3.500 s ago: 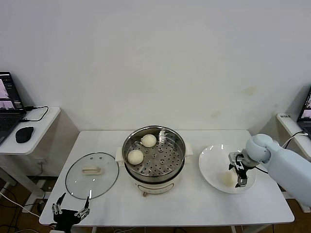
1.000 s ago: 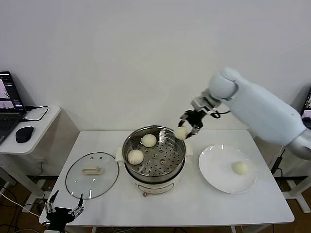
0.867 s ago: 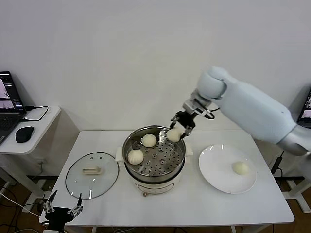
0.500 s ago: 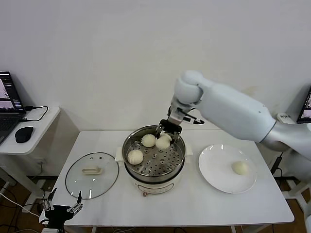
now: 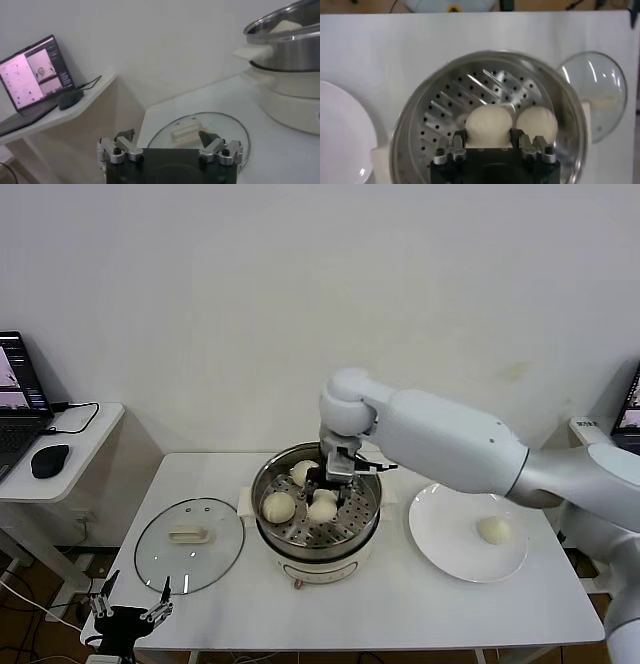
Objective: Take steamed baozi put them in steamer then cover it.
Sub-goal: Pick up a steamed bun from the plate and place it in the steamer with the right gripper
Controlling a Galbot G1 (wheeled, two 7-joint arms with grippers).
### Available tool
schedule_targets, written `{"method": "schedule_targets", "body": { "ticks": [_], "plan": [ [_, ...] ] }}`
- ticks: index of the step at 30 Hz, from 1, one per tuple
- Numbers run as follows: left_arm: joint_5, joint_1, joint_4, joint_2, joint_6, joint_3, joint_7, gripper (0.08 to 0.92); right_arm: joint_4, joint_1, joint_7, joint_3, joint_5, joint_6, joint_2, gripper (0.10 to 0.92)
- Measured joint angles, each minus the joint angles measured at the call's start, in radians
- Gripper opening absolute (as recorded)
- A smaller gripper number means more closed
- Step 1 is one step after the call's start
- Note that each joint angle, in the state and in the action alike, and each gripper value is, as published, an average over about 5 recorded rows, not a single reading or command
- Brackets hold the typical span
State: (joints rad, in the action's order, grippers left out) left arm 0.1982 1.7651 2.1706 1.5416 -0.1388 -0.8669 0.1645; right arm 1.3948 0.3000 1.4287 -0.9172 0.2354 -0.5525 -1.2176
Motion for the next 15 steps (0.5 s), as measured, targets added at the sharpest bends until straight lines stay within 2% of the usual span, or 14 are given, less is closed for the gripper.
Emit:
{"method": "schedule_targets", "body": {
  "ticks": [15],
  "plan": [
    [-0.01,0.005,0.006,-0.004,0.0,0.005,-0.003,0.823,0.006,-0.026,-0.005,-0.037,0.025,-0.011,-0.039,0.545]
  ]
}}
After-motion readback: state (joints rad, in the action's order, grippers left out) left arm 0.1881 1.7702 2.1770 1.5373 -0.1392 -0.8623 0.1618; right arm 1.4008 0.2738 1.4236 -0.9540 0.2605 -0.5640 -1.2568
